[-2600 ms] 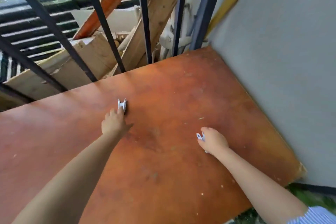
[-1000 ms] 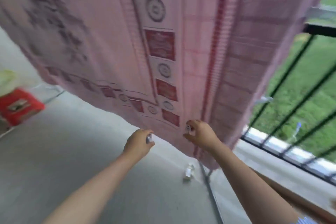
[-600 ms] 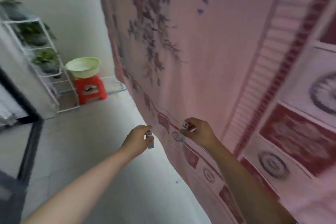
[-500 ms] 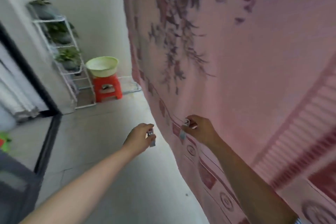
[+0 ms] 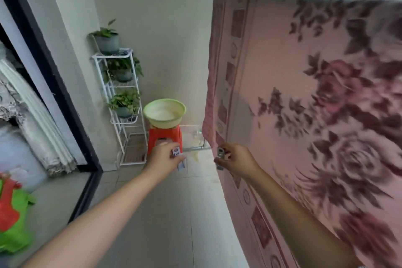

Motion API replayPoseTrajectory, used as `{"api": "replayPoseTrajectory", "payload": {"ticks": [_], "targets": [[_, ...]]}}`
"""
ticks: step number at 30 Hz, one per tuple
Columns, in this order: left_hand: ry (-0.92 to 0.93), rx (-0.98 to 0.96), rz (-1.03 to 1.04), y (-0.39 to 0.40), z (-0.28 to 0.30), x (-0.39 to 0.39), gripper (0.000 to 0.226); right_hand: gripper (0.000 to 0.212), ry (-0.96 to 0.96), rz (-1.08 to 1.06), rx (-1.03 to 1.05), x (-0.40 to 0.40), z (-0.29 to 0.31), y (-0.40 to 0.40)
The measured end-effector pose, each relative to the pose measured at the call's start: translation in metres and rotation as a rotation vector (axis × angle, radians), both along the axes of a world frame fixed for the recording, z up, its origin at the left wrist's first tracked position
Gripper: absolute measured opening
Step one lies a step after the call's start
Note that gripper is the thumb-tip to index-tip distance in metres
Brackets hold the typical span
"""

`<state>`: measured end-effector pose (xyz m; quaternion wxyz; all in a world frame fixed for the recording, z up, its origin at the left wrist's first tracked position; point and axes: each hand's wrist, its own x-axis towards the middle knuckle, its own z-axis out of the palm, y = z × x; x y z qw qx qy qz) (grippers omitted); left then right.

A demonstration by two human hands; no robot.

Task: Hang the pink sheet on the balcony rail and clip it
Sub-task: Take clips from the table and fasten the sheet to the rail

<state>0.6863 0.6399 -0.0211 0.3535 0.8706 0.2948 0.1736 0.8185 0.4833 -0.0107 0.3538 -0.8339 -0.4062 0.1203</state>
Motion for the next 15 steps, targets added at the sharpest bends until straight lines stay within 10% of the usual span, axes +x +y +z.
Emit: {"api": "replayPoseTrajectory", "payload": {"ticks": [8, 15], "targets": [[-0.199, -0.368, 0.109, 0.191, -0.015, 0.159, 0.031, 0.015, 0.224, -0.003, 0.126, 0.149, -0.007, 0.176], [-0.130, -0.193, 0.114, 0.367, 0.006, 0.297, 0.039, 0.017, 0.175, -0.082, 0.149, 0.310, -0.002, 0.351]]}}
